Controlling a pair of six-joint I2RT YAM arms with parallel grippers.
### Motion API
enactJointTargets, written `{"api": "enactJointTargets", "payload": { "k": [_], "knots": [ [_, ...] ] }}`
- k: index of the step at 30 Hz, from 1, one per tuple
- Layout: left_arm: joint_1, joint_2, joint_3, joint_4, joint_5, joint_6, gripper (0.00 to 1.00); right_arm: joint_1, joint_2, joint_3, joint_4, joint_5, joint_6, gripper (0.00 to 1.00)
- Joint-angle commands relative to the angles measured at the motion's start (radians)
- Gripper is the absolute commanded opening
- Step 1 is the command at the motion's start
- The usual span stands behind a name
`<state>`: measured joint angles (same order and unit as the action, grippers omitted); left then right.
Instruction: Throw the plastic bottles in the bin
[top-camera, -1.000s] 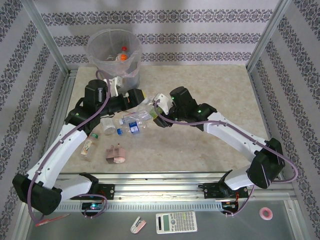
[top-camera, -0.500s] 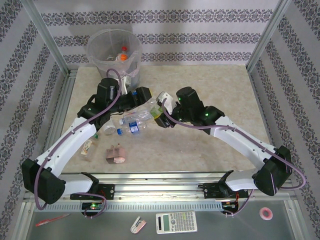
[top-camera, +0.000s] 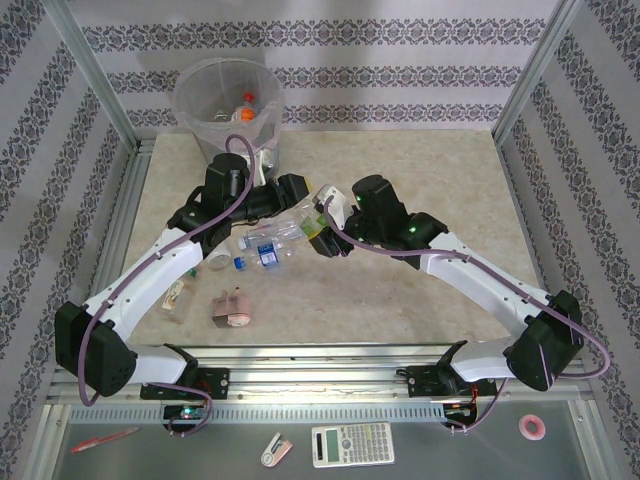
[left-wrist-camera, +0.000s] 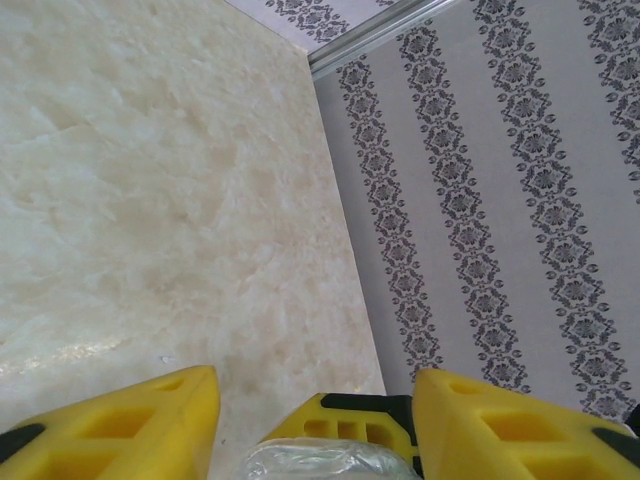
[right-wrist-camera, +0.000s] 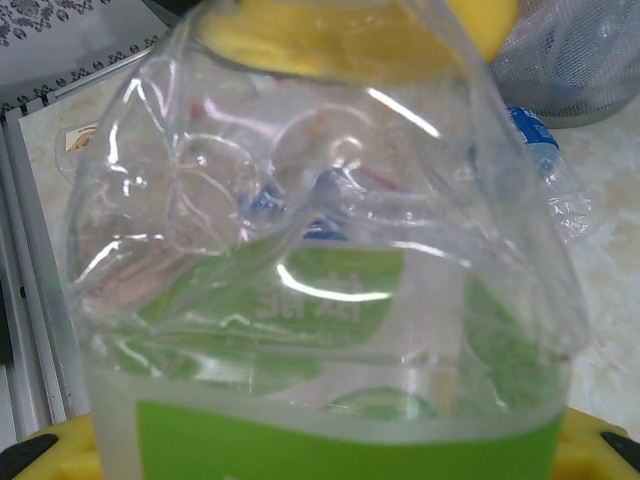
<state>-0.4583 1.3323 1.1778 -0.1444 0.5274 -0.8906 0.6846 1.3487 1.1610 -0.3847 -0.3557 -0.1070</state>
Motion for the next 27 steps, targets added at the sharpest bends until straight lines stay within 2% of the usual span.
{"api": "enactJointTargets", "payload": {
  "k": [1, 12, 15, 23, 25, 27],
  "knots": [
    [-0.014, 0.009, 0.014, 0.032, 0.02, -0.009, 0.45, -0.012, 0.014, 0.02, 0.017, -0.011, 0.019, 0.47],
    [-0.008, 0.004, 0.064, -0.031, 0.01, 0.04, 0.14, -0.013, 0.053, 0.069, 0.006, 0.01, 0.089, 0.53],
    [0.002, 0.018, 0.081, -0.035, 0.042, 0.042, 0.09, -0.012, 0.056, 0.078, 0.015, 0.026, 0.121, 0.6],
    [0.05, 0.051, 0.154, -0.083, 0.048, 0.072, 0.03, -0.024, 0.022, 0.085, 0.046, 0.093, 0.171, 0.93],
    [0.058, 0.051, 0.169, -0.099, 0.018, 0.087, 0.02, -0.053, -0.001, 0.068, 0.081, 0.062, 0.192, 0.98],
    [0.06, 0.047, 0.168, -0.113, -0.032, 0.094, 0.02, -0.086, -0.018, 0.053, 0.093, 0.003, 0.196, 0.98]
  ]
}}
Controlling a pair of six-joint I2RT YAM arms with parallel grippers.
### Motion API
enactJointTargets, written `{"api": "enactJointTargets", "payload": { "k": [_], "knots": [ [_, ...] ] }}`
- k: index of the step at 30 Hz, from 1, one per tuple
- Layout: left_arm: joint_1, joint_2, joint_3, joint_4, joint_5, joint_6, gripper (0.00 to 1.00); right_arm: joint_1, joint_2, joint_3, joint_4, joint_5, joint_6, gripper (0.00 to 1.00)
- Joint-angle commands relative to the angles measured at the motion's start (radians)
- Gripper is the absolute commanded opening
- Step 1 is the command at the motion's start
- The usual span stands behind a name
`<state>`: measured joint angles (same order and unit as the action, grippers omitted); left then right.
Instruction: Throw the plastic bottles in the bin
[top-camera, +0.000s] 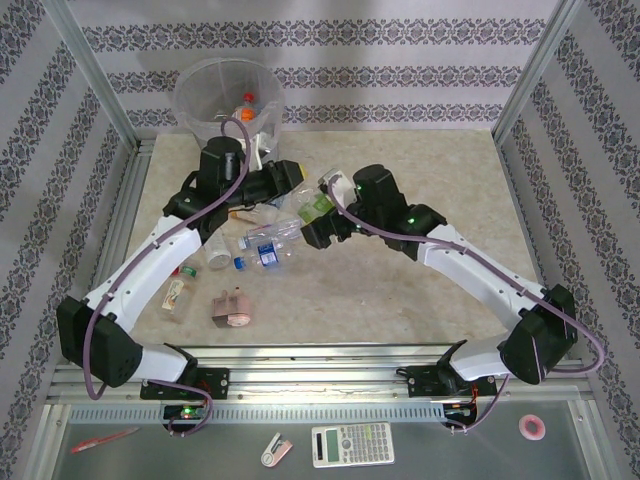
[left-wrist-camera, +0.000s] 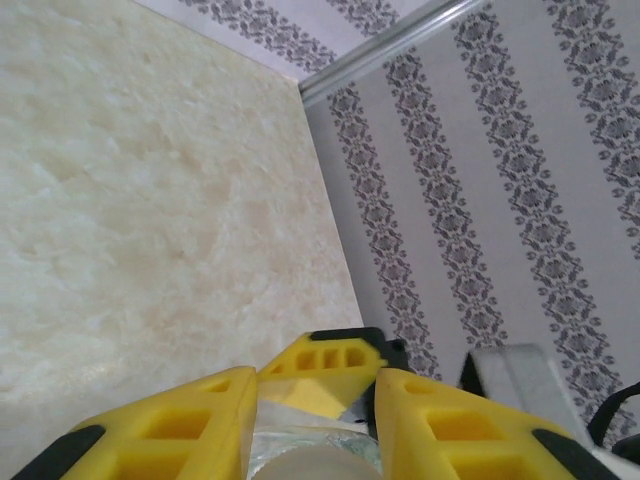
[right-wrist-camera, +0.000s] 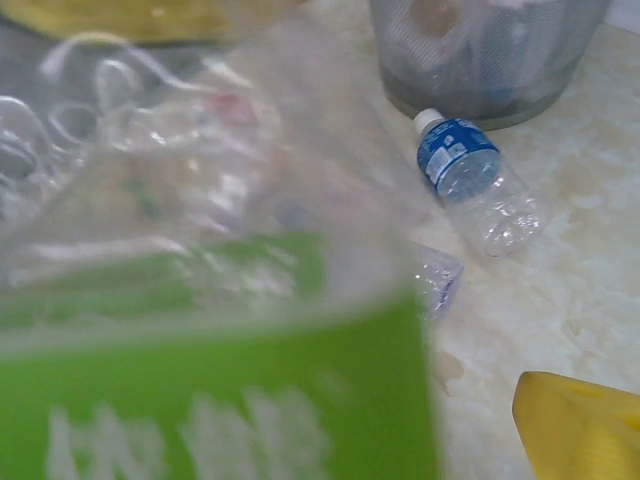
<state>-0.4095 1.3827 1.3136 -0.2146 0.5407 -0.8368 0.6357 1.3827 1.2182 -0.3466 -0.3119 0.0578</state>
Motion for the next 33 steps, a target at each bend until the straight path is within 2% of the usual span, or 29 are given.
{"api": "enactJointTargets", "payload": {
  "k": [1, 8, 12, 18, 23, 26, 28, 33],
  "knots": [
    [0.012, -0.01, 0.027, -0.046, -0.069, 0.04, 0.02, -0.052, -0.057, -0.003, 0.045, -0.056, 0.032, 0.98],
    [0.024, -0.083, -0.025, -0.091, -0.251, 0.078, 0.01, -0.155, -0.081, -0.019, 0.041, -0.226, 0.041, 0.98],
    [0.052, -0.118, 0.001, -0.164, -0.358, 0.11, 0.0, -0.213, -0.106, -0.022, 0.054, -0.276, 0.066, 0.98],
    [0.111, -0.112, 0.19, -0.272, -0.501, 0.215, 0.0, -0.264, -0.112, -0.038, 0.051, -0.299, 0.065, 0.98],
    [0.125, -0.058, 0.449, -0.274, -0.659, 0.389, 0.0, -0.286, -0.063, -0.016, 0.008, -0.268, 0.049, 0.98],
    [0.126, -0.042, 0.553, -0.173, -0.733, 0.52, 0.0, -0.31, -0.034, 0.008, 0.012, -0.286, 0.068, 0.98],
    [0.126, -0.053, 0.562, -0.058, -0.787, 0.591, 0.0, -0.32, -0.018, 0.019, 0.019, -0.289, 0.064, 0.98],
    [0.107, -0.135, 0.431, 0.394, -0.839, 0.781, 0.0, -0.345, 0.027, 0.068, 0.021, -0.314, 0.067, 0.98]
  ]
}}
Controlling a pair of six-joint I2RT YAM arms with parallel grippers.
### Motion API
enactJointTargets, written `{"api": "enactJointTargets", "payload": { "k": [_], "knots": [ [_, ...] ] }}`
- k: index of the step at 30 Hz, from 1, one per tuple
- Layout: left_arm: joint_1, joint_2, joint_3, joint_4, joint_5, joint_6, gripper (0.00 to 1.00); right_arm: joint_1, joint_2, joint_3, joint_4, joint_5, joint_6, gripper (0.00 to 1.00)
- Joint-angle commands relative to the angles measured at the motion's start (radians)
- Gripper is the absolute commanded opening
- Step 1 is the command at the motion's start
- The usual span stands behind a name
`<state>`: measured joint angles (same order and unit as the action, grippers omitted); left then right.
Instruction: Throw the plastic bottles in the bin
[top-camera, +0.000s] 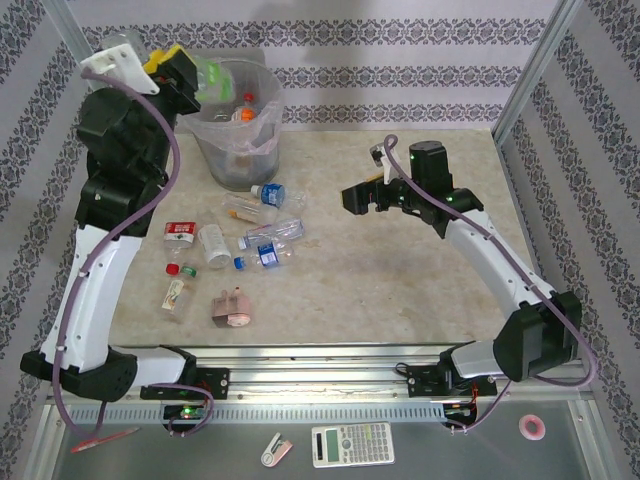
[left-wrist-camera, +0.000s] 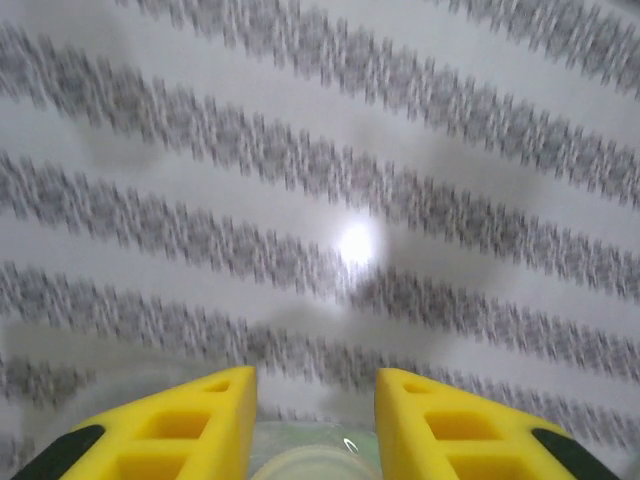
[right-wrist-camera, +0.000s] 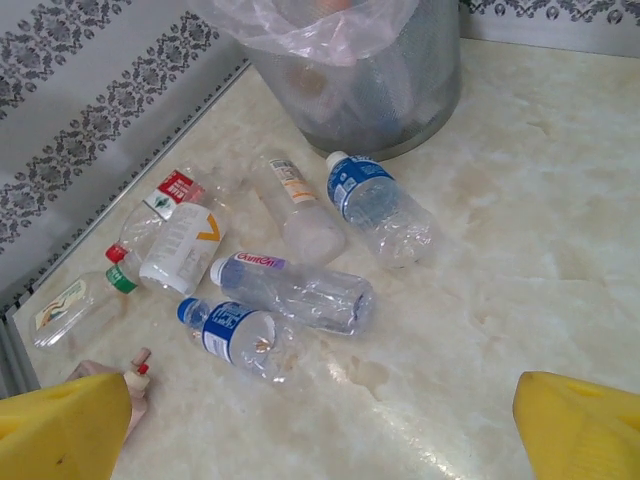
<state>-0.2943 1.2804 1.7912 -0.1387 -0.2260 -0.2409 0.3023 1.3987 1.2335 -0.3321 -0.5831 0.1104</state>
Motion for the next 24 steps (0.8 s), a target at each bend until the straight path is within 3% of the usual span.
{"api": "enactJointTargets", "payload": {
  "k": [1, 9, 15, 19, 21, 22, 23, 24],
  "knots": [
    [-0.01, -0.04, -0.062, 0.379, -0.068, 0.22, 0.0, -0.013, 0.019, 0.059, 0.011, -0.045, 0.013, 0.98],
    [-0.013, -0.011, -0.098, 0.632, -0.014, 0.342, 0.0, -0.028, 0.072, 0.116, 0.015, -0.073, 0.005, 0.98],
    [-0.002, 0.107, -0.025, 0.557, 0.022, 0.33, 0.0, -0.037, 0.092, 0.137, 0.01, -0.086, 0.006, 0.98],
    [0.098, 0.242, 0.024, 0.46, 0.089, 0.174, 0.0, -0.048, 0.088, 0.129, 0.005, -0.088, 0.012, 0.98],
    [0.157, 0.333, 0.079, 0.378, 0.174, 0.064, 0.1, -0.053, 0.08, 0.121, -0.002, -0.097, 0.015, 0.98],
    [0.173, 0.387, 0.117, 0.324, 0.191, 0.039, 0.25, -0.057, 0.076, 0.117, -0.007, -0.102, 0.018, 0.98],
    [0.187, 0.446, 0.173, 0.25, 0.196, 0.017, 0.6, -0.057, 0.07, 0.113, -0.014, -0.108, 0.018, 0.98],
    [0.197, 0.494, 0.237, 0.159, 0.194, -0.009, 0.79, -0.059, 0.064, 0.112, -0.021, -0.115, 0.018, 0.98]
  ]
}}
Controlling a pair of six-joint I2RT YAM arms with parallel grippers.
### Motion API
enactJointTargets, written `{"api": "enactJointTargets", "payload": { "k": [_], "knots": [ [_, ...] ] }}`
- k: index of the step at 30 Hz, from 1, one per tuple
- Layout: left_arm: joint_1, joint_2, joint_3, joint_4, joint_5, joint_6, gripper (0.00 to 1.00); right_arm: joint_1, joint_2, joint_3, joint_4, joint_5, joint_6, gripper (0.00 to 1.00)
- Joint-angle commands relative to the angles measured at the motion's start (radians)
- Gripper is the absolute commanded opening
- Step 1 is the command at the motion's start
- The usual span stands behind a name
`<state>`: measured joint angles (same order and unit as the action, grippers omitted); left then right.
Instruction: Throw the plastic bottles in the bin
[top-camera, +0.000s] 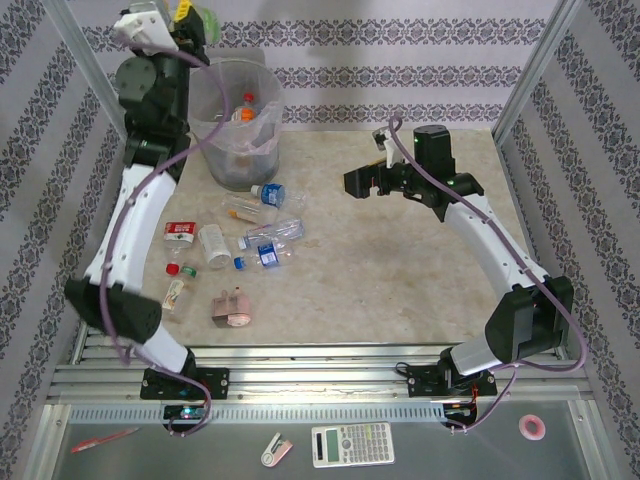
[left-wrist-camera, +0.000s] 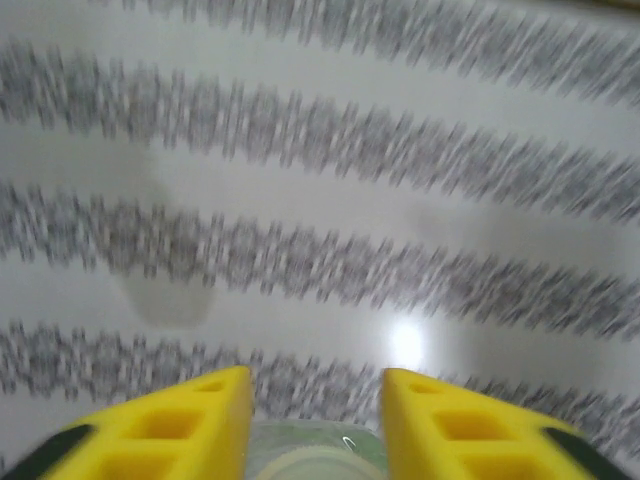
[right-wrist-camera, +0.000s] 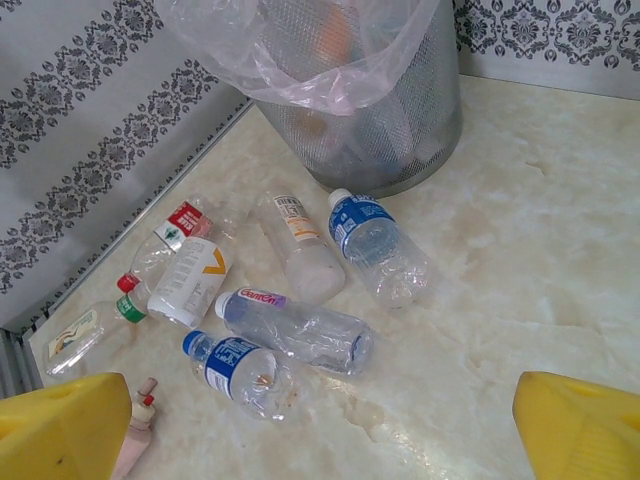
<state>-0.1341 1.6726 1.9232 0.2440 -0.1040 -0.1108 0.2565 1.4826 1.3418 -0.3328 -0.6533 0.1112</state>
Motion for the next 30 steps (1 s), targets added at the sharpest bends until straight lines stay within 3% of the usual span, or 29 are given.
{"api": "enactJointTargets", "payload": {
  "k": [1, 3, 5, 10, 16, 22, 30],
  "knots": [
    [0.047, 0.149, 0.195, -0.352, 0.076, -0.178, 0.84, -0.015, -0.027, 0.003, -0.031, -0.053, 0.012, 0.98],
    [0.054, 0.2, 0.347, -0.507, 0.131, -0.218, 0.93, -0.014, -0.047, 0.006, -0.069, -0.052, -0.014, 0.98],
    [0.05, 0.201, 0.398, -0.539, 0.135, -0.24, 0.99, -0.017, -0.071, -0.007, -0.086, -0.044, -0.03, 0.98],
    [0.038, 0.209, 0.607, -0.681, 0.171, -0.251, 1.0, -0.029, -0.113, -0.067, -0.063, -0.046, -0.028, 0.98],
    [-0.011, 0.104, 0.589, -0.737, 0.171, -0.201, 1.0, -0.03, -0.097, -0.09, -0.045, -0.067, 0.008, 0.98],
    [-0.071, -0.096, 0.373, -0.816, 0.172, -0.131, 1.0, -0.027, -0.05, -0.087, -0.067, -0.086, 0.043, 0.98],
    [-0.085, -0.414, -0.129, -0.981, 0.163, -0.312, 1.0, 0.032, -0.018, -0.066, -0.101, -0.093, 0.027, 0.98]
  ]
}}
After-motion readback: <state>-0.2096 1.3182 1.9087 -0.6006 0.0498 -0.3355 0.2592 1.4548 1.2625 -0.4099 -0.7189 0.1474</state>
